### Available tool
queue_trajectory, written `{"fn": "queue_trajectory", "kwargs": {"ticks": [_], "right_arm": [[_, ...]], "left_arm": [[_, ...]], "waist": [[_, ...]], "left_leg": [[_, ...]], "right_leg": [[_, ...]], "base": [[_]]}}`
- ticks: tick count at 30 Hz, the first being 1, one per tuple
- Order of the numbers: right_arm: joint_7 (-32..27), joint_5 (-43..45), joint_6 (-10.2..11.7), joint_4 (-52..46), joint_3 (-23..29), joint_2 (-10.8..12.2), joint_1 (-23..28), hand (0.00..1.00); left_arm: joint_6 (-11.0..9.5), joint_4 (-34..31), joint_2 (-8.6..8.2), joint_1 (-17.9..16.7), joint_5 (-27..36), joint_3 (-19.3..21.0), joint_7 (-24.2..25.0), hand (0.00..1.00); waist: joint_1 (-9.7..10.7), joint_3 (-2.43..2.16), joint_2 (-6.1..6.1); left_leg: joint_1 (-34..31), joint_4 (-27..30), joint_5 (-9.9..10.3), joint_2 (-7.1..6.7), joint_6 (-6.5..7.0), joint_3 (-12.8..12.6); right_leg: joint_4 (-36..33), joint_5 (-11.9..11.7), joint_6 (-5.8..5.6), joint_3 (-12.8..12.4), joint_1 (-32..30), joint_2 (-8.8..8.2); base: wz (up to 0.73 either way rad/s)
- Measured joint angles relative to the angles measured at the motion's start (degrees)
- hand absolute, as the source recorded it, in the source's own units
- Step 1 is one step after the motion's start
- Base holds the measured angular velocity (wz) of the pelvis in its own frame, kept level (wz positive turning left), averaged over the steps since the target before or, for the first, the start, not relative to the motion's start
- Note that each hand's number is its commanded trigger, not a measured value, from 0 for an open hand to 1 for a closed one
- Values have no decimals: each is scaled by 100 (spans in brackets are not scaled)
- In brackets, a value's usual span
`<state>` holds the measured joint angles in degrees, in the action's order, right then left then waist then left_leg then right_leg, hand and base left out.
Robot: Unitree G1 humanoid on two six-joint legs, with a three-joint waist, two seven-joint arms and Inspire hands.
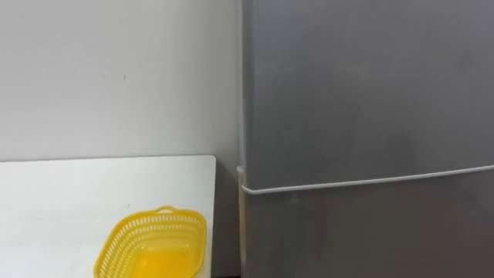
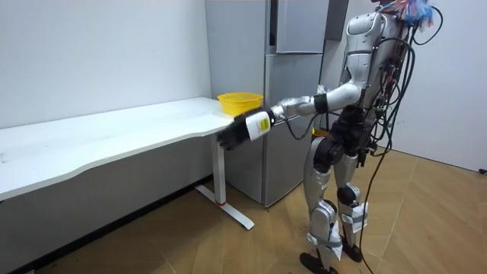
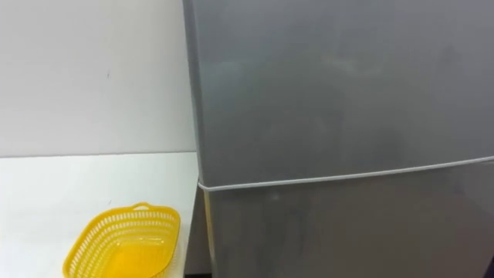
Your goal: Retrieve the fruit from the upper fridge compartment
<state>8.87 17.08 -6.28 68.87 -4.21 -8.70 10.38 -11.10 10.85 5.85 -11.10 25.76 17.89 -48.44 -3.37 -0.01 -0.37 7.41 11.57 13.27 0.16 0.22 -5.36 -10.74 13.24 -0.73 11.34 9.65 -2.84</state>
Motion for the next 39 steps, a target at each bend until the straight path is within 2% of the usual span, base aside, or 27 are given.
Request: {"fn": "queue_trajectory", "kwargs": {"ticks": [2, 4, 9, 12, 14, 17, 18, 21, 25, 29, 35, 39], "right_arm": [[7, -1, 32, 16, -1, -4, 1, 0], [20, 14, 53, 25, 3, -4, -1, 0], [132, 25, 69, 19, 2, -1, -7, 0], [213, 80, 144, 126, 0, 9, -14, 0], [283, 139, 147, 224, -12, 26, -29, 0], [359, 145, 143, 238, -17, 26, -26, 0], [383, 144, 142, 239, -17, 26, -29, 0], [391, 144, 141, 246, -16, 22, -92, 0], [455, 144, 128, 271, -8, 10, -242, 0], [452, 141, 138, 513, -16, -1, -435, 0], [436, 137, 149, 553, -16, -29, -479, 0], [424, 181, 149, 553, -16, -28, -493, 0]], "left_arm": [[-137, -710, 18, 2, -211, 1, -114, 0], [-209, -1058, 59, 18, -372, 2, -129, 0], [-205, -2057, 62, 44, -973, -66, 0, 0], [-209, -2660, 113, 99, -1488, -135, 277, 0], [-209, -3074, 242, 159, -1528, -296, 617, 0], [-209, -3484, 275, 161, -1528, -524, 1100, 0], [-209, -3516, 275, 162, -1528, -588, 1189, 0], [-131, -3532, 274, 200, -1508, -915, 1581, 0], [83, -3532, 277, 479, -1466, -1309, 2321, 0], [204, -3539, 436, 667, -1396, -1711, 2980, 0], [440, -3543, 442, 1045, -1083, -1902, 3998, 0], [472, -3568, 442, 1170, -930, -1933, 4451, 0]], "waist": [[12, -6, -5], [39, -12, -2], [145, -11, -26], [202, -6, -40], [225, -4, -40], [246, 2, -39], [260, 3, -38], [347, 46, -27], [493, 73, -2], [603, 68, 78], [690, 70, 105], [759, 64, 114]], "left_leg": [[14, 2, -1, -7, 0, 10], [25, 5, -2, -9, 1, 15], [8, 16, -2, -13, 0, 46], [-1, 24, -2, -15, 0, 63], [-39, 27, -4, -25, 1, 96], [-74, 34, -4, -28, 1, 103], [-76, 42, -4, -29, 2, 111], [-111, 115, -4, -27, 2, 120], [-176, 122, -4, -32, 2, 156], [-188, 108, -4, -29, 1, 129], [-186, 99, -4, -28, 1, 77], [-181, 93, -4, -25, 1, 64]], "right_leg": [[9, -1, 1, 1, 23, -2], [13, 0, 0, -6, 32, -2], [24, 0, 0, 38, 43, -7], [45, 0, 0, 35, 47, -5], [96, -6, 1, 36, 58, -4], [106, -6, 1, 35, 35, -4], [108, -6, 1, 40, 36, -3], [107, -6, 1, 46, 37, -4], [110, -6, 1, 100, 7, -4], [97, -6, 1, 32, -54, -1], [97, -6, 1, 31, -61, -3], [94, -8, 1, 41, -57, -3]], "base": [[0], [0], [3], [2], [9], [1], [4], [0], [7], [-7], [-4], [0]]}}
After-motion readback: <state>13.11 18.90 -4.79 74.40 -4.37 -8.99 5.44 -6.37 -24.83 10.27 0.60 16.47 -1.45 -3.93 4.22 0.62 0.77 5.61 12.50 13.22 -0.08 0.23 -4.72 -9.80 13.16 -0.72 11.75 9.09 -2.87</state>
